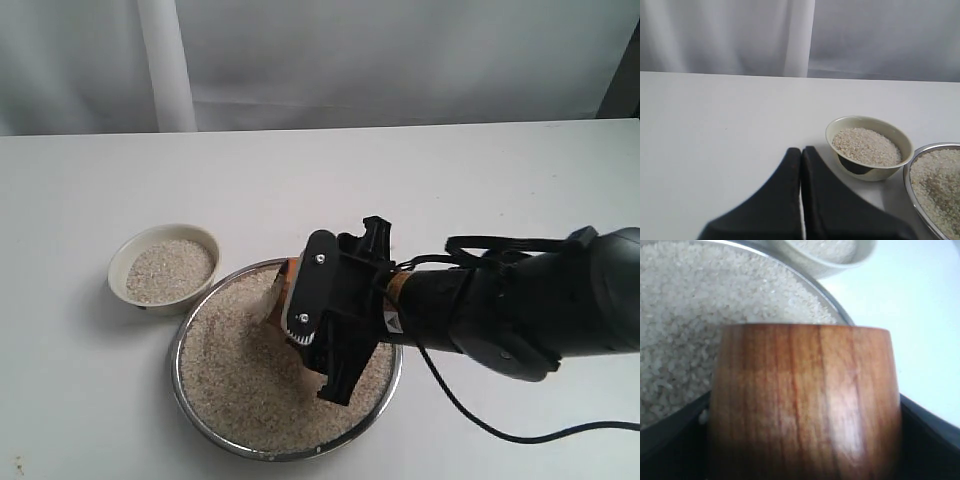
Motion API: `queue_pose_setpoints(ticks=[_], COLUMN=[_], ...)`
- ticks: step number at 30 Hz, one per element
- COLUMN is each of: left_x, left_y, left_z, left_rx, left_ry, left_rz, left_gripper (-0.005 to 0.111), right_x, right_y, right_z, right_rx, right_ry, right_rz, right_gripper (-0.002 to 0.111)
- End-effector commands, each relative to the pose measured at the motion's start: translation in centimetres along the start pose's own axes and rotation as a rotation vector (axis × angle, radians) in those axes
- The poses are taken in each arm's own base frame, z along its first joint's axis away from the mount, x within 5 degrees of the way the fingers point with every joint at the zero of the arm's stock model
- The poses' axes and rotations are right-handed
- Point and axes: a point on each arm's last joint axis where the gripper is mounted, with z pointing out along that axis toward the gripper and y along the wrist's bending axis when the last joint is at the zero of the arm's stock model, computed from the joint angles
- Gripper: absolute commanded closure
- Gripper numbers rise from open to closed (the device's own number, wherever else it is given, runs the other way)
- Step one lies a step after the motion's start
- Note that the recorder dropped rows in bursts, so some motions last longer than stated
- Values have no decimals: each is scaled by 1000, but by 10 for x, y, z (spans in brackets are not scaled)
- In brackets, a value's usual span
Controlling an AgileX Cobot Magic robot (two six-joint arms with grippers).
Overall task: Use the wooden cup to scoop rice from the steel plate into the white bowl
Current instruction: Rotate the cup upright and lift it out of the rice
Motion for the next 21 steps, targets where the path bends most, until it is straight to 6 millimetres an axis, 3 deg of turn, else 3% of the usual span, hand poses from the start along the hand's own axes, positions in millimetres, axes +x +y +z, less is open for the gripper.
queue_pose_setpoints(ticks=[1,12,21], left_x=[-2,-2,-2], left_y=[0,0,0], left_z=[0,0,0], left_rx=[7,7,7], left_ry=[-11,-11,-11], left_rz=[-9,-8,-7], left_gripper=[107,107,107], right_x=[-1,-10,-16], right_y=[-2,3,0], right_z=[-13,-25,-28], right_rx=[63,129,148], right_ry=[-132,-412,-484], right_rz=[67,155,176], right_gripper=[108,108,108])
